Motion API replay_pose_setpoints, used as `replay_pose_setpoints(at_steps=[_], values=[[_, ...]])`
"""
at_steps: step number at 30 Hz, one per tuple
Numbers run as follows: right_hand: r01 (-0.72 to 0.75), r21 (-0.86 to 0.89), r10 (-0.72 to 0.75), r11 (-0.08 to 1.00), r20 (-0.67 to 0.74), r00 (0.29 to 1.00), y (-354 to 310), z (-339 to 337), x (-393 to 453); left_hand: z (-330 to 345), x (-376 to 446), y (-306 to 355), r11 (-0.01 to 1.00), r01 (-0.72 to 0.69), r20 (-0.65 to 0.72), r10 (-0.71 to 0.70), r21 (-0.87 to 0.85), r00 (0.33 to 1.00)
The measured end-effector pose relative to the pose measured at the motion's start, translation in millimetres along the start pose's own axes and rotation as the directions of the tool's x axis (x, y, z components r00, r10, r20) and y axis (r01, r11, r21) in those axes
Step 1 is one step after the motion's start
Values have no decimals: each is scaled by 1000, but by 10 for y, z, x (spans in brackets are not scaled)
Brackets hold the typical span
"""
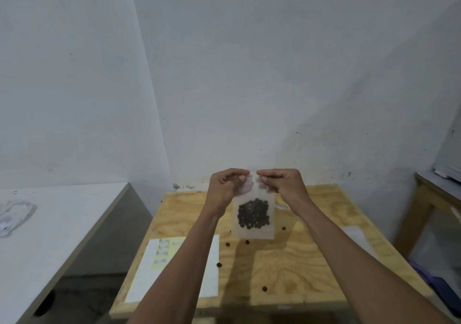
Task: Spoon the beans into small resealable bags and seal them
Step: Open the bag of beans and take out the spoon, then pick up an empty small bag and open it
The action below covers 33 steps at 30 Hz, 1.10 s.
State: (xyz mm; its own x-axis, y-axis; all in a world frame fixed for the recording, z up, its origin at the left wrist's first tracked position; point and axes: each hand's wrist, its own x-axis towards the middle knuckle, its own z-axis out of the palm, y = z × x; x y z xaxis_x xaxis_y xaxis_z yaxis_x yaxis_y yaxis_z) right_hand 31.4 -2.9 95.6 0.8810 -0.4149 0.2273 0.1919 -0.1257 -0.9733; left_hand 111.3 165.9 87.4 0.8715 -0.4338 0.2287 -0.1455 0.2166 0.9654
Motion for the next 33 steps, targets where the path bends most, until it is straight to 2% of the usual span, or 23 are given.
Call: replay_pose_setpoints(at_steps=[2, 5, 10, 13, 15, 18, 27, 31, 33], values=[[-32, -28, 33, 999, 8, 999, 81, -24, -53, 26, -38, -70, 999, 31, -21, -31, -6, 999], [-153, -187, 170, 970, 76, 983, 271, -71, -142, 30, -127, -277, 991, 133, -73, -133, 3, 988], [-260, -346, 271, 901, -18, 962, 642, -124, -403, 41, -290, -681, 925, 272, -33, -273, 267, 961], [-273, -417, 277, 867, -54, 959, 830, -135, -527, 61, -380, -844, 856, 214, 15, -250, 470, 968], [-264, -477, 264, 838, -70, 962, 920, -136, -570, 86, -438, -908, 776, 177, 7, -228, 605, 974], [-246, -564, 248, 788, -75, 966, 989, -127, -619, 127, -489, -969, 675, 122, 2, -180, 728, 984], [-212, -683, 192, 699, -107, 976, 1075, -55, -635, 185, -489, -1011, 512, 17, 52, -119, 859, 992], [-192, -745, 155, 639, -119, 981, 1043, -64, -640, 196, -485, -1028, 449, -58, 88, -46, 892, 995], [-195, -728, 120, 657, -153, 981, 1003, -119, -636, 271, -485, -1006, 446, -93, 101, 6, 890, 995]])
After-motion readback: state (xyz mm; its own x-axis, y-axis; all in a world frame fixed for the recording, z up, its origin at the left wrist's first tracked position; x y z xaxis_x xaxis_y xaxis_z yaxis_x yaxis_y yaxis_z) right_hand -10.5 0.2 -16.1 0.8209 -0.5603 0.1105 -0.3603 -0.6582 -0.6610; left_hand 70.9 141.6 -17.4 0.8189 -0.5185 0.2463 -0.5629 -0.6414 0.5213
